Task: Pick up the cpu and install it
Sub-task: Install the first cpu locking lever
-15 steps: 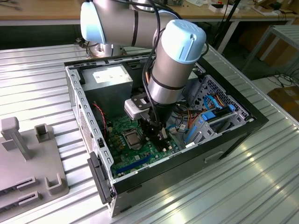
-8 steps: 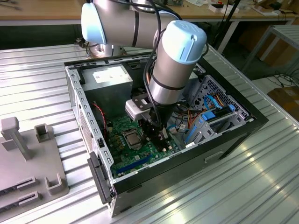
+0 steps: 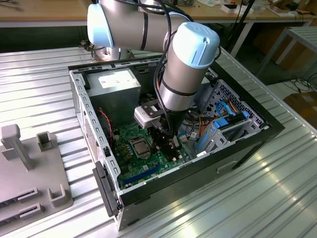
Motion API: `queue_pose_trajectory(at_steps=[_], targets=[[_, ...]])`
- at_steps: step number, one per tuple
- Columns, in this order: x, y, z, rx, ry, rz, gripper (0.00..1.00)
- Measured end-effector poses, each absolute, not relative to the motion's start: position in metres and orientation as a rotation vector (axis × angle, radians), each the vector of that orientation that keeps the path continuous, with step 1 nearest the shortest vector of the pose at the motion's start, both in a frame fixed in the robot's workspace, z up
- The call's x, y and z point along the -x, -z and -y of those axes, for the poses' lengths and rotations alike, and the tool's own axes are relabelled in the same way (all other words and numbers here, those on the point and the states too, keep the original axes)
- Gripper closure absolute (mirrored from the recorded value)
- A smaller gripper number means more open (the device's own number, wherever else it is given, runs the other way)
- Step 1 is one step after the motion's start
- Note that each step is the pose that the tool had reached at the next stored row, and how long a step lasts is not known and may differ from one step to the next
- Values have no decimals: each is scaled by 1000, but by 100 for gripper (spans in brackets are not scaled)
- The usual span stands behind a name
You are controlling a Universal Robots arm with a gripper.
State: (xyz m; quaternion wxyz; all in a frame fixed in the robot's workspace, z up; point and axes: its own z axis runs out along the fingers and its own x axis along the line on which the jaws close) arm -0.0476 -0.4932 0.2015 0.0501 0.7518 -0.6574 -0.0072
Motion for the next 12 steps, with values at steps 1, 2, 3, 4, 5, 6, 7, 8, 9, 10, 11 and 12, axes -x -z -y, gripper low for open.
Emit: queue_pose_trajectory(at_steps=[1,2,3,4,5,6,7,8,9,10,11,12], targets=[[48,-201,493,-2291,22,2000,89],[47,-201,493,-2293,22,1998,89],[47,-201,493,-2294,22,1996,89],[47,-201,493,-2295,21,1995,89],[46,-200,493,-2299,21,1991,89],[46,-200,493,-2300,21,1989,89],[46,-200,493,-2301,21,1988,89],[46,-199,493,-2304,21,1985,89],[46,-199,493,-2306,20,1983,89],[46,-199,493,-2307,20,1982,89],[45,-198,493,-2308,20,1980,89],[45,-198,493,-2310,20,1979,89]])
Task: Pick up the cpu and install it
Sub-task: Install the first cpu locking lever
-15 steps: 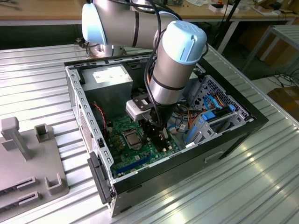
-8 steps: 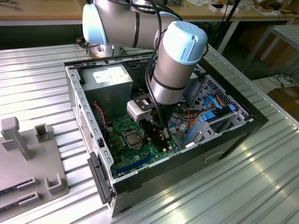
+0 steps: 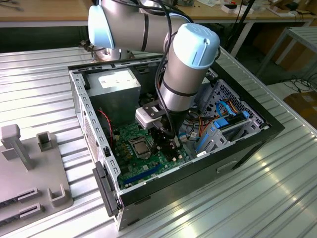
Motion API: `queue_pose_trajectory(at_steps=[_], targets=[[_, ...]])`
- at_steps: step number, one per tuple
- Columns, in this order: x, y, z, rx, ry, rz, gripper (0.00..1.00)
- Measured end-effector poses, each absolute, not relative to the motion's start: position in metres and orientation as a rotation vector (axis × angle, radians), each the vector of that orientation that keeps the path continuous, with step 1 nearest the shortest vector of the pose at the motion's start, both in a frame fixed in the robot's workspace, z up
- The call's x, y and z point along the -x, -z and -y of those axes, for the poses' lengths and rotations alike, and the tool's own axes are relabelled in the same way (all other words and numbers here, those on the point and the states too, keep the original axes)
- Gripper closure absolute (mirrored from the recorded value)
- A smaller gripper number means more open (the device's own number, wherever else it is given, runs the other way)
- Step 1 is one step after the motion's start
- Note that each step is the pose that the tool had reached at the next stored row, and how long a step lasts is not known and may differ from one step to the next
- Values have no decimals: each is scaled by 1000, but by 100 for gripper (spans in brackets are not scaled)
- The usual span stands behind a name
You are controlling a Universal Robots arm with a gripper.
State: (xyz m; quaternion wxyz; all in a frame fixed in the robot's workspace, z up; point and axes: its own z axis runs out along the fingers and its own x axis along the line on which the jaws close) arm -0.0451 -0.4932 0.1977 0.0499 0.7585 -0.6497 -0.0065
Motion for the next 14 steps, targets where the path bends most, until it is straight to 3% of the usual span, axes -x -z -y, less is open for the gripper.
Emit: queue_pose_trajectory(at_steps=[14], targets=[[49,-214,490,-2317,20,1970,89]])
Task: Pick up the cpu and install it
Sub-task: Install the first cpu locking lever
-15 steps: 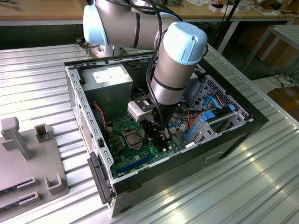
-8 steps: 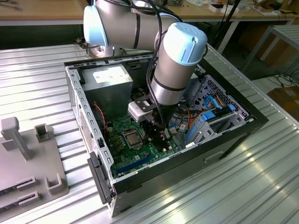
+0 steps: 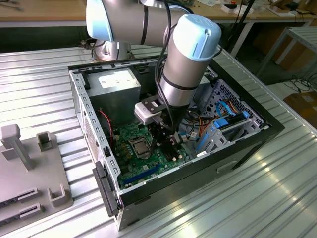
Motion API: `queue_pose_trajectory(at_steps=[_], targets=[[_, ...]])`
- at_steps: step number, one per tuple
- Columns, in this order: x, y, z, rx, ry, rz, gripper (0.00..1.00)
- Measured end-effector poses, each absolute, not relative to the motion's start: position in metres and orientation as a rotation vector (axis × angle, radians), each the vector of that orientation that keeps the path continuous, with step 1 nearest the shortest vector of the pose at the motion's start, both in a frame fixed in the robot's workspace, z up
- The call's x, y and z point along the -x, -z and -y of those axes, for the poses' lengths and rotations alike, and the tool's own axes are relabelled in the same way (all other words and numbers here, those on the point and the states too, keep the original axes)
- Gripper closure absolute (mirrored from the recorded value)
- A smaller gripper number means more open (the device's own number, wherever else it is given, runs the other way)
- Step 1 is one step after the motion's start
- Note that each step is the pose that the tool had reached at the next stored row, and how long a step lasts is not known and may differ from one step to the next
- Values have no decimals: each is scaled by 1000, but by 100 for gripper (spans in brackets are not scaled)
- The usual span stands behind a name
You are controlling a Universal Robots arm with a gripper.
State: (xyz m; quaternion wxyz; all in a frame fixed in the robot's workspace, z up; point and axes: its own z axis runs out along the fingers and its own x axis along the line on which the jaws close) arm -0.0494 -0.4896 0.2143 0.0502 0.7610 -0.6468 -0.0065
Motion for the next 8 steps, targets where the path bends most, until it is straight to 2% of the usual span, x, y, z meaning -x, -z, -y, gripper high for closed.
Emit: queue_pose_trajectory(at_steps=[8], targets=[[71,-214,481,-2319,18,1969,89]])
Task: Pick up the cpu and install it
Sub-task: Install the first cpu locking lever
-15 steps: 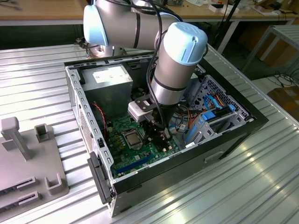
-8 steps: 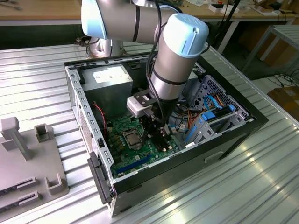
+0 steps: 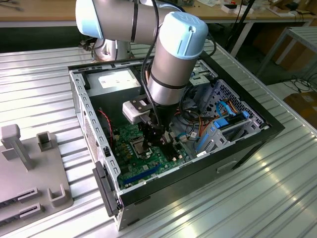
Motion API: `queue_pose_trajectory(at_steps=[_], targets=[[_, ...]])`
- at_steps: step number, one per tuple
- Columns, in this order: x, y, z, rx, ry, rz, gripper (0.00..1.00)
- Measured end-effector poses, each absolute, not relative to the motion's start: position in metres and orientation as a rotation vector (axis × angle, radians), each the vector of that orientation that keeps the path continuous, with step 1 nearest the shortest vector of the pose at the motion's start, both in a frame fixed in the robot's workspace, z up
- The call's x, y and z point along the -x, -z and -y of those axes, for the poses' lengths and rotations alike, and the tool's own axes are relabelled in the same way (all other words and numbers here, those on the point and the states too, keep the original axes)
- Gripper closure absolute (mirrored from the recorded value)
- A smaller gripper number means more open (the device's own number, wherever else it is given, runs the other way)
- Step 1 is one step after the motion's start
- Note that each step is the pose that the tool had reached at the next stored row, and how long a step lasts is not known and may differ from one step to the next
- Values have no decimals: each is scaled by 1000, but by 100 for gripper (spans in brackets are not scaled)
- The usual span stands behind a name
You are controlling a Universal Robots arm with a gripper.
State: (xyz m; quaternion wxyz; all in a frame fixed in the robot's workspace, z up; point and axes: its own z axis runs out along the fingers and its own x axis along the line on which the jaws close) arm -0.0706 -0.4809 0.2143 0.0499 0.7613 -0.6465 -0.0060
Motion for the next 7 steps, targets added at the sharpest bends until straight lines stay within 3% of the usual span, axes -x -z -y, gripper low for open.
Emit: queue_pose_trajectory(at_steps=[7], targets=[[71,-214,481,-2320,18,1968,89]])
